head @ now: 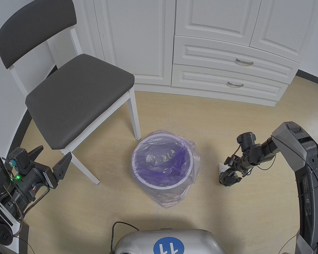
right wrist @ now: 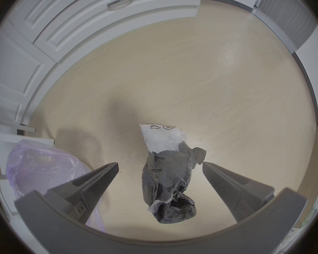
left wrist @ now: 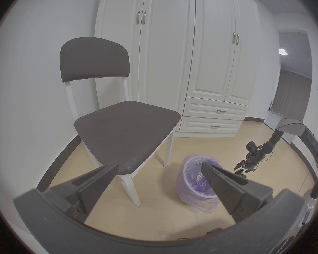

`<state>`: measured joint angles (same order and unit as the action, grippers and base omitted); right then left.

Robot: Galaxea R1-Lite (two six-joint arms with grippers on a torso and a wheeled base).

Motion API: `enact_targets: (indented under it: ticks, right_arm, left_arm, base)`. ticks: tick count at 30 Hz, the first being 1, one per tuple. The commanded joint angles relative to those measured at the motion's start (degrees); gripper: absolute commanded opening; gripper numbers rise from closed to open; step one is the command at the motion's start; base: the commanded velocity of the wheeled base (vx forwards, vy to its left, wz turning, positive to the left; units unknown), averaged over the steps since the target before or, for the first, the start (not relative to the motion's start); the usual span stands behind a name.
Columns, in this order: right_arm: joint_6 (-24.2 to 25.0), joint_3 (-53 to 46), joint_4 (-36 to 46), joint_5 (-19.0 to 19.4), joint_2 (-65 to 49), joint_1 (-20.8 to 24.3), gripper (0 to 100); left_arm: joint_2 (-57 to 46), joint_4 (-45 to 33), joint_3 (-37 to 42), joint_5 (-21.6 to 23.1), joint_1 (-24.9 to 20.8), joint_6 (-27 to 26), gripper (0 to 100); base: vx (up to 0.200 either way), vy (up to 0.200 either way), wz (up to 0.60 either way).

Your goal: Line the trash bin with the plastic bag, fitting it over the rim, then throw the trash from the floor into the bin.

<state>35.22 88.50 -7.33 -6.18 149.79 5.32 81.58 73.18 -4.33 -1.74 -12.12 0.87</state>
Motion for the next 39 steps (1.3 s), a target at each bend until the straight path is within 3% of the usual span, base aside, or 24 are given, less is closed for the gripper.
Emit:
enact_targets:
  ticks: [1,3,5,7,9,12,16,28,35,39]
  right_arm:
    - [1.26,3.52,2.14,-0.50,1.83,-0.31,100]
    - [1.61,4.40,3.20,-0.50,2.09,-0.31,100]
    - [2.84,8.97,4.60,-3.05,5.08,-0.66,100]
    - [3.19,14.68,5.57,-9.99,8.51,-1.27,100]
    - [2.93,17.23,8.73,-12.45,10.26,-1.45,100]
    - [2.22,18.81,16.47,-12.45,10.61,-0.66,100]
    - [2.31,21.54,20.42,-12.45,11.23,-0.22,100]
    - [2.31,21.54,21.04,-12.10,10.35,1.19,100]
    - [3.54,22.33,25.70,-5.07,7.80,4.79,100]
    - [4.51,24.52,27.54,-4.81,8.51,4.97,100]
  left_arm:
    - [0.25,0.03,0.20,-0.01,-0.01,0.01,100]
    - [0.16,0.03,0.11,-0.01,0.08,0.10,100]
    - [0.16,0.03,0.02,-0.01,0.16,0.19,100]
    - [0.16,0.03,0.02,-0.01,0.08,0.10,100]
    - [0.16,0.03,0.11,-0.01,0.08,0.10,100]
    - [0.07,0.03,0.11,-0.01,0.08,0.10,100]
    - [0.07,0.03,0.11,-0.01,0.08,0.10,100]
    - [0.07,0.12,0.28,-0.01,-0.36,0.01,100]
    - [-0.54,0.12,0.37,-0.01,-0.36,0.01,100]
    - [-0.81,0.12,0.28,-0.10,0.08,0.01,100]
  base:
    - [0.000,0.000,0.00]
    - [0.000,0.000,0.00]
    - [0.000,0.000,0.00]
    - [0.000,0.000,0.00]
    - [0.000,0.000,0.00]
    - [0.000,0.000,0.00]
    - [0.000,0.000,0.00]
    - [0.000,0.000,0.00]
    - [0.000,0.000,0.00]
    - [0.000,0.000,0.00]
